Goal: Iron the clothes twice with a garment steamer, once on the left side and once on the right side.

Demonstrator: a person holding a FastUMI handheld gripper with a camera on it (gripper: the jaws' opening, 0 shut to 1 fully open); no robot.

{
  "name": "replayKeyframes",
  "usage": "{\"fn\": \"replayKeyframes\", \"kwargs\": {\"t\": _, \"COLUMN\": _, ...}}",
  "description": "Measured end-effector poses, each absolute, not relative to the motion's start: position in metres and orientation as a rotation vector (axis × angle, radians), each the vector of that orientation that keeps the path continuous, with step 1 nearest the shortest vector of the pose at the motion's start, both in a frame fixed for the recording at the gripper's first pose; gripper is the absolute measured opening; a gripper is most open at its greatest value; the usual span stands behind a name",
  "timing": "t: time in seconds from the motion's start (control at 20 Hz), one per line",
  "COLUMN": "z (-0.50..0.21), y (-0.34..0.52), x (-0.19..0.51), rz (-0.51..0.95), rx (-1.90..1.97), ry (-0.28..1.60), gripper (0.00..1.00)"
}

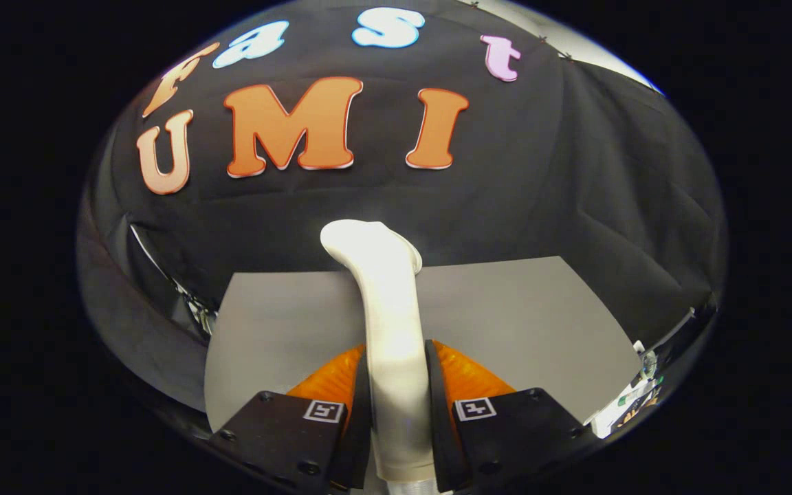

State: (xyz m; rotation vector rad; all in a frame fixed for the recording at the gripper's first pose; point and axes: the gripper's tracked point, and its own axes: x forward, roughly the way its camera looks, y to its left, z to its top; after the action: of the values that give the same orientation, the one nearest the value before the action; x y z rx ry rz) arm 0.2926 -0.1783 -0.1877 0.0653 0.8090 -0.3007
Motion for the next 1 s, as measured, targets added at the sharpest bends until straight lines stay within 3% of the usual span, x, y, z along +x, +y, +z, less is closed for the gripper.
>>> {"fn": "replayKeyframes", "kwargs": {"t": 0.7, "z": -0.041, "y": -0.135, "x": 0.149, "rz": -0.306, "rx": -0.044, "ry": 0.285, "gripper": 0.41}}
{"fn": "replayKeyframes", "kwargs": {"t": 1.0, "z": 0.025, "y": -0.071, "x": 0.093, "rz": -0.208, "rx": -0.101, "ry": 0.116, "gripper": 0.41}}
